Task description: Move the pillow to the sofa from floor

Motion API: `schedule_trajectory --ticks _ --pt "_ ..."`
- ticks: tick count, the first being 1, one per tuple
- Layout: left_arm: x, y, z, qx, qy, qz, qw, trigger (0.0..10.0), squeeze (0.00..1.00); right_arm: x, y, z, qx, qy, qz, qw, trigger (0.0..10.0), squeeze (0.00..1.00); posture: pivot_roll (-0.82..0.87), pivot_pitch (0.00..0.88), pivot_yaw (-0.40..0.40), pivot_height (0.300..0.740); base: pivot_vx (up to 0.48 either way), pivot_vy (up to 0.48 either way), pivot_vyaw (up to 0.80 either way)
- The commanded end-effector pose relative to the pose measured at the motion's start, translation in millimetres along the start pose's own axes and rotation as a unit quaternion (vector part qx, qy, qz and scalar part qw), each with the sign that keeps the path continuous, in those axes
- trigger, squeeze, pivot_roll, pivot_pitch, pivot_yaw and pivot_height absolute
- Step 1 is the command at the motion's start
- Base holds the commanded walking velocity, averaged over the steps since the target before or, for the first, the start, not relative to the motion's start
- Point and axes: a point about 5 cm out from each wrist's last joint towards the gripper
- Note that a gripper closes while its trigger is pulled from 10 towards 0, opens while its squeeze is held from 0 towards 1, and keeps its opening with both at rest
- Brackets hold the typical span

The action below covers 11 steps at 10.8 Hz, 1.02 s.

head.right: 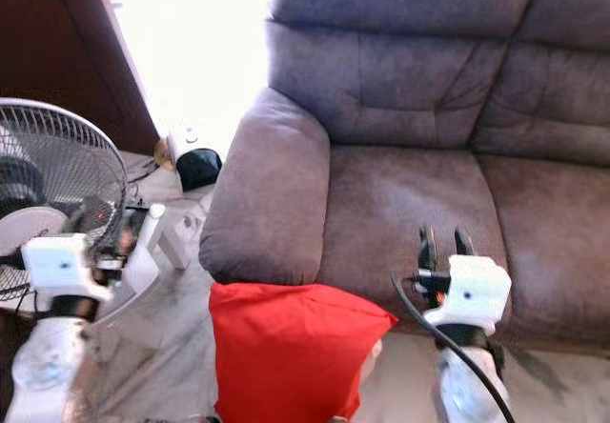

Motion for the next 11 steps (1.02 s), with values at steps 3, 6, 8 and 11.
schedule_trajectory --ticks 3,6,8,11 --pt "6.8 4 22.9 -0.029 -0.06 -0.027 0.997 10.0 0.0 8.2 3 2.2 0.045 -0.037 -0.017 0.998 10.0 0.0 0.04 0.031 -0.019 0.74 0.0 0.0 0.0" --pt "12.5 2 23.9 -0.031 -0.079 -0.044 0.995 10.0 0.0 11.5 -1 -12.4 0.074 -0.017 -0.02 0.997 10.0 0.0 0.05 0.034 0.006 0.74 0.0 0.0 0.0" --pt "17.8 1 23.1 -0.029 -0.078 -0.049 0.995 10.0 0.0 17.0 0 -10.5 0.078 -0.019 -0.015 0.997 10.0 0.0 0.05 0.054 0.008 0.74 0.0 0.0 0.0" --pt "19.6 1 22.9 -0.031 -0.073 -0.051 0.996 10.0 0.0 22.1 1 -8.0 0.069 -0.018 -0.016 0.997 10.0 0.0 0.05 0.077 0.001 0.74 0.0 0.0 0.0"
Point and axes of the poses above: a point about 5 cm out from each wrist's last joint towards the gripper, its own x axis pointing out of the wrist towards the gripper, its own y axis along the axis of the wrist's last joint, z = x × y, and after that the axes turned 5 degrees about -x, right-handed
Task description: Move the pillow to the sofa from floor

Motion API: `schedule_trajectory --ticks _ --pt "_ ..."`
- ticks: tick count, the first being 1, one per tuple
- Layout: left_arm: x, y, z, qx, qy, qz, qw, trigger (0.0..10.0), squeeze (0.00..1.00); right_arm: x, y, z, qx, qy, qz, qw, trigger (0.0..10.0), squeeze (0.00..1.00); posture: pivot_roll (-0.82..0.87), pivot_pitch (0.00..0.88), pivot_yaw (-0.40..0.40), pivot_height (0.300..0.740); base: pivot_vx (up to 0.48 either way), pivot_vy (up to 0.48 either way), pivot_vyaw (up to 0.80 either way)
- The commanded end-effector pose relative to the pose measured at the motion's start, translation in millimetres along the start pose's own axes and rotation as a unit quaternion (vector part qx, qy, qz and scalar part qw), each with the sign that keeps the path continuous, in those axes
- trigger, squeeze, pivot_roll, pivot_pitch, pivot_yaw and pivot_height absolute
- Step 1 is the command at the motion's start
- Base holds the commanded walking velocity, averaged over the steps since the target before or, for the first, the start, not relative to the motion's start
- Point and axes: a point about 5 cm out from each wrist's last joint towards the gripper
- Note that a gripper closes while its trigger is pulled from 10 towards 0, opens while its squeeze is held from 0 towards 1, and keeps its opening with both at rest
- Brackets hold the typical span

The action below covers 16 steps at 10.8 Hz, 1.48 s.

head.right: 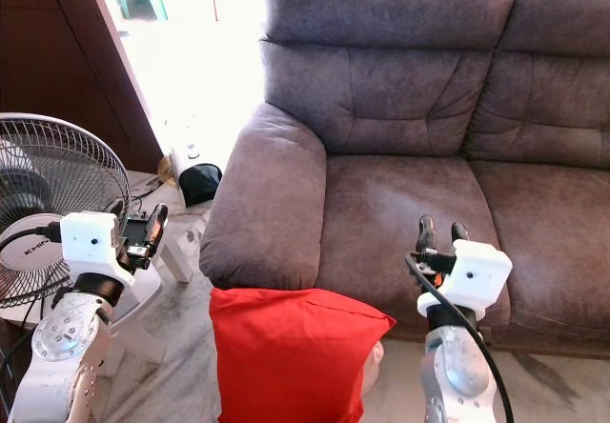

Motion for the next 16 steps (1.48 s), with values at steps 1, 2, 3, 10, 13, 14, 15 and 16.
schedule_trajectory --ticks 1,2,3,10,13,14,15,16 --pt "0.3 -1.0 -2.0 -0.003 0.002 -0.006 1.0 10.0 0.0 1.6 -3.3 -0.6 0.002 0.001 -0.012 1.0 10.0 0.0 0.05 0.082 -0.003 0.74 0.0 0.0 0.0" --pt "-0.5 -1.2 -2.4 -0.004 0.004 -0.007 1.0 10.0 0.0 2.5 -3.2 -3.4 0.003 0.01 -0.015 1.0 10.0 0.0 0.05 0.085 -0.004 0.74 0.0 0.0 0.0" --pt "-0.5 -1.4 -2.3 -0.008 0.006 -0.007 1.0 10.0 0.0 3.3 -3.2 -3.8 0.003 0.011 -0.016 1.0 10.0 0.0 0.05 0.09 -0.004 0.74 0.0 0.0 0.0" --pt "4.3 0.3 -1.2 -0.009 0.005 -0.005 1.0 10.0 0.0 5.6 -3.1 -9.0 0.016 0.02 -0.018 1.0 10.0 0.0 0.05 0.086 -0.004 0.74 0.0 0.0 0.0" --pt "4.4 0.9 -1.7 -0.01 0.008 -0.002 1.0 10.0 0.0 5.2 -1.3 -8.4 0.013 0.019 -0.012 1.0 10.0 0.0 0.05 0.086 -0.004 0.74 0.0 0.0 0.0" --pt "5.2 2.0 -1.9 -0.011 0.009 0.0 1.0 10.0 0.0 5.1 -0.8 -8.0 0.012 0.019 -0.012 1.0 10.0 0.0 0.05 0.085 -0.005 0.74 0.0 0.0 0.0" --pt "5.9 3.0 -1.8 -0.011 0.008 0.002 1.0 10.0 0.0 6.4 -0.8 -7.2 0.013 0.016 -0.016 1.0 10.0 0.0 0.05 0.082 -0.004 0.74 0.0 0.0 0.0" --pt "6.3 3.4 -1.8 -0.013 0.009 0.003 1.0 10.0 0.0 7.2 0.0 -7.9 0.014 0.017 -0.014 1.0 10.0 0.0 0.05 0.079 -0.005 0.72 0.0 0.0 0.0"
Point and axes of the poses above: a point about 5 cm out from each wrist's last joint towards the gripper, its own x axis pointing out of the wrist towards the gripper, its own y axis along the axis of the wrist's last joint, z = x × y, and after that the axes turned 5 degrees about -x, right-handed
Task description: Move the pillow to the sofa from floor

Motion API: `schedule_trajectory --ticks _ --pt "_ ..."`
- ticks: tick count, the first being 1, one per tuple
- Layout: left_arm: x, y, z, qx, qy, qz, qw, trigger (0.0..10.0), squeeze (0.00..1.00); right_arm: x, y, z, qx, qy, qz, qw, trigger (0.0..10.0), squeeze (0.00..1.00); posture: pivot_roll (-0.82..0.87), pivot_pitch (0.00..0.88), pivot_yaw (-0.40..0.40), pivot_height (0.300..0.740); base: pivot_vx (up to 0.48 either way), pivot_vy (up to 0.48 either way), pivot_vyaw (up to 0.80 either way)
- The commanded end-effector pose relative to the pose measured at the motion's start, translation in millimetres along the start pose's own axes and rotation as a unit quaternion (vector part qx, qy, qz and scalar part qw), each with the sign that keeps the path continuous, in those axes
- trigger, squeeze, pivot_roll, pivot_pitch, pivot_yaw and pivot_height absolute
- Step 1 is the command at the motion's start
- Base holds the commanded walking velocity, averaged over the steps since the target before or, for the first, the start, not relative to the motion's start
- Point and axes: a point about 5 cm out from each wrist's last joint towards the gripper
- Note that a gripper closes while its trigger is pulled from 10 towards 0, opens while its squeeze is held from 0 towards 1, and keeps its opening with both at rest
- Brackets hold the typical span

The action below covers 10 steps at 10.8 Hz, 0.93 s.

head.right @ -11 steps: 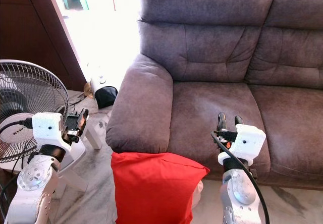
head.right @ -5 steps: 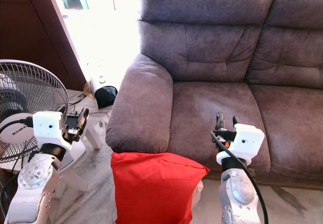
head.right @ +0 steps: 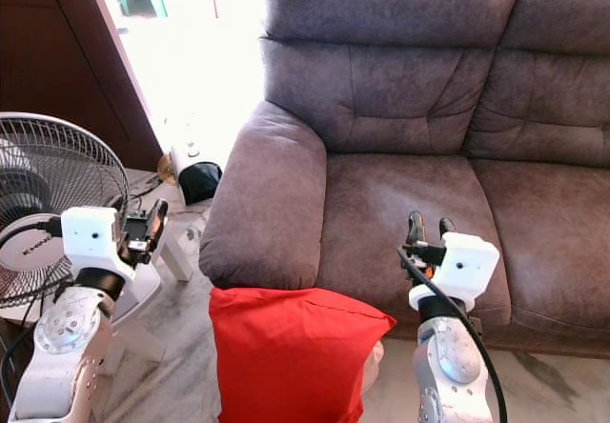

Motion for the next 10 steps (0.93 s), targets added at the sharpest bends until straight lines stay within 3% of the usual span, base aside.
schedule_trajectory --ticks 1,3,10 --pt "0.3 0.4 -2.6 -0.009 0.007 -0.001 1.0 10.0 0.0 0.8 1.1 -1.2 0.003 0.002 0.0 1.0 10.0 0.0 0.05 0.078 -0.004 0.7 0.0 0.0 0.0" --pt "0.3 0.2 -2.5 -0.009 0.006 -0.002 1.0 10.0 0.0 0.2 0.7 -2.0 -0.001 0.002 0.002 1.0 10.0 0.0 0.05 0.08 -0.002 0.67 0.0 0.0 0.0" --pt "0.1 -0.5 -2.7 -0.007 0.007 -0.004 1.0 10.0 0.0 0.3 -1.1 0.0 0.0 -0.001 -0.005 1.0 10.0 0.0 0.05 0.084 -0.003 0.67 0.0 0.0 0.0"
Point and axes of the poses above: a point about 5 cm out from each wrist's last joint towards the gripper, its own x axis pointing out of the wrist towards the gripper, its own y axis along the axis of the wrist's last joint, z = x × y, and after that the axes turned 5 degrees about -x, right-handed
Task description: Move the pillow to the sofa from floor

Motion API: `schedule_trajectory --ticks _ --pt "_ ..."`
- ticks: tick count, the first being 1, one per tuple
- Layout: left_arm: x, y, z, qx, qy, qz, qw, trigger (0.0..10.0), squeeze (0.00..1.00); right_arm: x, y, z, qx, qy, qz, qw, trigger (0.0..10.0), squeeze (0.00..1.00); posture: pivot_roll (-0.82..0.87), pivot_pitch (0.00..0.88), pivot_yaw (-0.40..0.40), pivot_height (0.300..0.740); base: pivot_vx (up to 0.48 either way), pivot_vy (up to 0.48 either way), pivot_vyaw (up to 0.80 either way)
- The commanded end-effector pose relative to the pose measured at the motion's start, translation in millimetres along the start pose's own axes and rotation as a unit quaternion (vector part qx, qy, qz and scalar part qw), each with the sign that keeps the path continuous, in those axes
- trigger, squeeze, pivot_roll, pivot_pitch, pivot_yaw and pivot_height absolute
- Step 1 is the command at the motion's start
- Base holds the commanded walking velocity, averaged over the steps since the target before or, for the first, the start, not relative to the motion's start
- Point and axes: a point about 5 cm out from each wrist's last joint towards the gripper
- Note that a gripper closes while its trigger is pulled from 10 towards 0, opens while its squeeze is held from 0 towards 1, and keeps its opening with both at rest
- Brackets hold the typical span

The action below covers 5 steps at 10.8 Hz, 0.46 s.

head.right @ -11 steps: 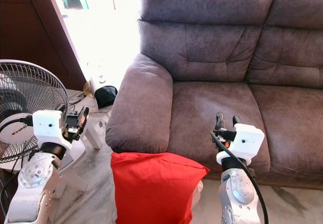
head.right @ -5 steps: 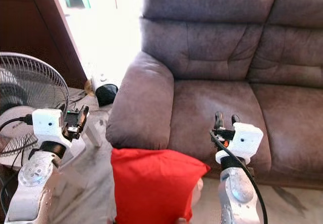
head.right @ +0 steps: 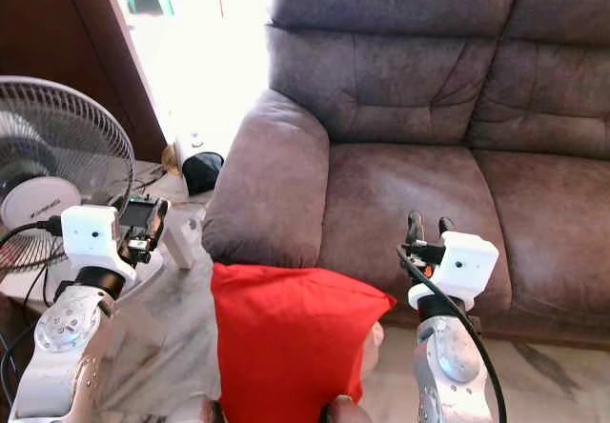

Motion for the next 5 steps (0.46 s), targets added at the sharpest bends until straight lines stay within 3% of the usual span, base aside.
schedule_trajectory --ticks 1,5 --pt "-0.4 -0.1 -2.5 -0.006 0.005 -0.002 1.0 10.0 0.0 0.4 -0.8 0.0 0.002 -0.001 -0.005 1.0 10.0 0.0 0.05 0.085 -0.004 0.67 0.0 0.0 0.0" --pt "-0.7 -0.6 -2.5 -0.004 0.003 -0.005 1.0 10.0 0.0 0.0 -1.3 0.4 -0.001 -0.002 -0.004 1.0 10.0 0.0 0.05 0.086 -0.003 0.67 0.0 0.0 0.0"
Point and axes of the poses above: a point about 5 cm out from each wrist's last joint towards the gripper, its own x axis pointing out of the wrist towards the gripper, its own y axis along the axis of the wrist's last joint, z = x × y, and after that the axes turned 5 degrees about -x, right-handed
